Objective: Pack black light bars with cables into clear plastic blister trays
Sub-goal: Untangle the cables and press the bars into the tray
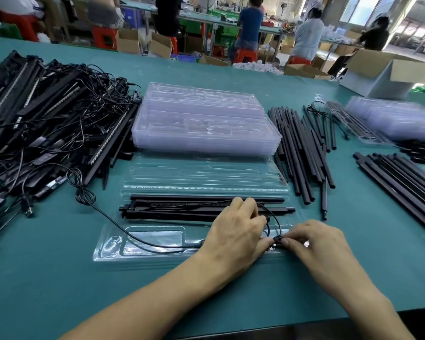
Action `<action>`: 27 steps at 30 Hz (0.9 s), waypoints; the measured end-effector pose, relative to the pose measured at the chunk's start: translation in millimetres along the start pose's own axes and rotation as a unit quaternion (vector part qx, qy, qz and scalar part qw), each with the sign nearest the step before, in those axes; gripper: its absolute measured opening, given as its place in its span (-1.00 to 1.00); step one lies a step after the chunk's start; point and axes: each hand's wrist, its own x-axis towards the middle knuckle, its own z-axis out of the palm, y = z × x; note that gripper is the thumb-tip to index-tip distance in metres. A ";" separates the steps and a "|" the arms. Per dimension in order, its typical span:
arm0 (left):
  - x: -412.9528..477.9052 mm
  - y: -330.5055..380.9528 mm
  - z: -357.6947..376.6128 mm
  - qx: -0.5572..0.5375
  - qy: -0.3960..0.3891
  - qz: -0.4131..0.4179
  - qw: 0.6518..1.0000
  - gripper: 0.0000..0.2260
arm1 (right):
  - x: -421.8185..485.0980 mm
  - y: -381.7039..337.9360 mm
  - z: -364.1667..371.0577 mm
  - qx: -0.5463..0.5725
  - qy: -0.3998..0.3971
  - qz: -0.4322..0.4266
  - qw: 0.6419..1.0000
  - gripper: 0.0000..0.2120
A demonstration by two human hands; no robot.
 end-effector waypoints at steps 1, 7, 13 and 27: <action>0.3 -0.4 0.3 0.003 -0.002 0.003 1.000 -0.64 | -0.7 2.6 -1.1 -0.010 -0.006 0.006 1.000 -0.93; -2.0 1.4 0.1 0.014 -0.007 0.013 1.000 -0.69 | 4.3 7.3 -9.9 -0.014 -0.040 0.023 0.999 -0.92; 0.5 -0.4 1.1 0.055 0.002 0.073 0.996 -0.79 | 29.5 6.0 -12.9 -0.004 -0.036 0.047 0.998 -0.86; 0.9 0.7 0.3 0.028 -0.046 0.052 0.997 -0.65 | 49.5 -6.9 1.9 0.049 -0.021 -0.002 0.999 -0.79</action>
